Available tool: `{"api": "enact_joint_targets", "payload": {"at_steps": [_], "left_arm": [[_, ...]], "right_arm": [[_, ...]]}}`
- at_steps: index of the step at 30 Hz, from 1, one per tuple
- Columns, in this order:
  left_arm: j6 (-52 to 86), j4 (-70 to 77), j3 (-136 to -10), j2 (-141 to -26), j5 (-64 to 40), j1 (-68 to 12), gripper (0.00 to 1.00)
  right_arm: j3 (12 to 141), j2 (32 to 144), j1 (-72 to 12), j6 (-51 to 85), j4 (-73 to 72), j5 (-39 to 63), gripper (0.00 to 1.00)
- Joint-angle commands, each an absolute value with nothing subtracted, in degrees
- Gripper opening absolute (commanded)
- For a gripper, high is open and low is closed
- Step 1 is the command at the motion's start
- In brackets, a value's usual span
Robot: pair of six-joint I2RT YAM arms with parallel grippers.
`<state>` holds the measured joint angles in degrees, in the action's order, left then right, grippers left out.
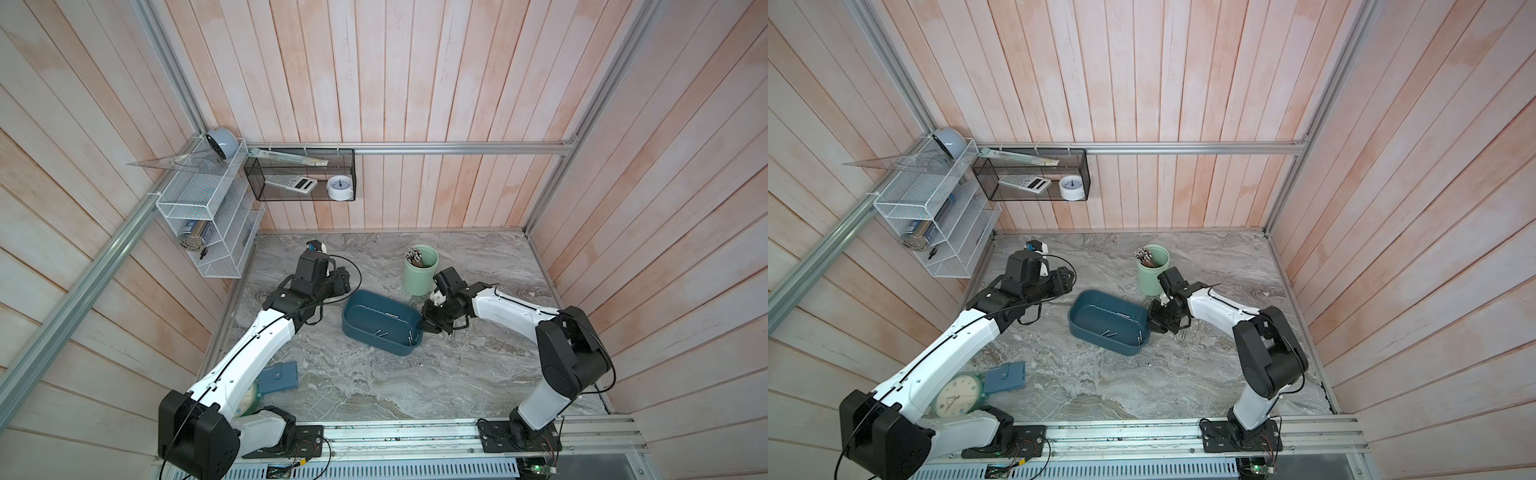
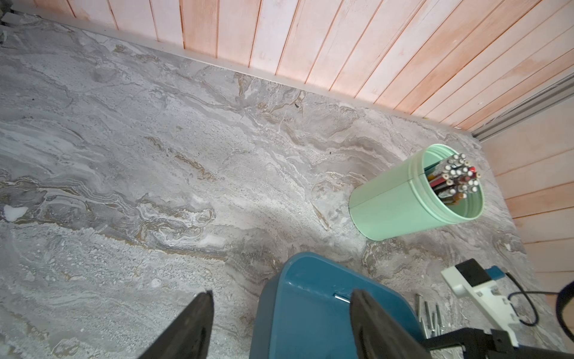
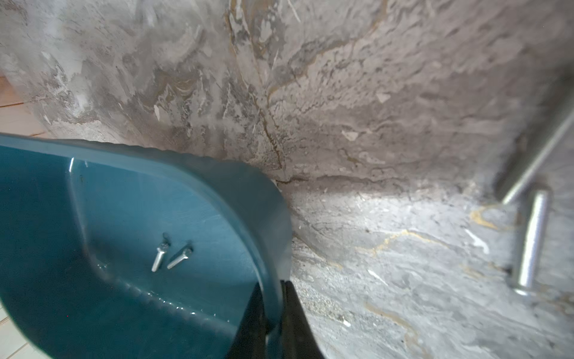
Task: Take out the screws from the storage box
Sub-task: Adjust the storage box at the center of the board.
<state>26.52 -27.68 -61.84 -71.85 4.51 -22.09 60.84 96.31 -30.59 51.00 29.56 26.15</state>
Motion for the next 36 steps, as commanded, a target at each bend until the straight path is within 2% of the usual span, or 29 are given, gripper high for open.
{"api": "enact_joint_targets", "payload": {"at_steps": [1,6,8,10,11,17,30,36], "left_arm": [[25.2,-29.1,-62.2,-71.4,4.6,-22.1,0.75],[24.8,-27.0,-59.6,-70.0,5.9,-22.1,0.75],[24.3,-25.2,-57.6,-68.6,6.3,-22.1,0.84],[24.9,-24.1,-55.5,-67.0,6.8,-22.0,0.99],[24.7,-24.1,-54.8,-66.4,6.6,-22.1,1.0],[24.3,-25.7,-52.7,-65.9,3.7,-22.1,1.0],[26.8,-28.6,-53.1,-72.7,-6.0,-22.0,1.0],[26.8,-28.2,-53.2,-74.4,-9.1,-22.1,0.94]], "right_arm": [[61.5,94.0,-30.2,50.6,32.1,27.5,0.0],[62.2,94.0,-30.1,48.5,34.4,26.3,0.0],[62.8,94.1,-30.1,46.8,35.5,24.7,0.0],[63.8,94.4,-30.2,44.7,37.1,22.4,0.0],[64.2,94.7,-30.1,43.9,37.9,21.5,0.0],[67.1,97.1,-30.2,39.2,39.9,17.0,0.0],[73.4,101.8,-32.6,30.6,43.9,6.3,0.0],[73.6,103.6,-33.0,29.6,43.2,4.6,0.12]]}}
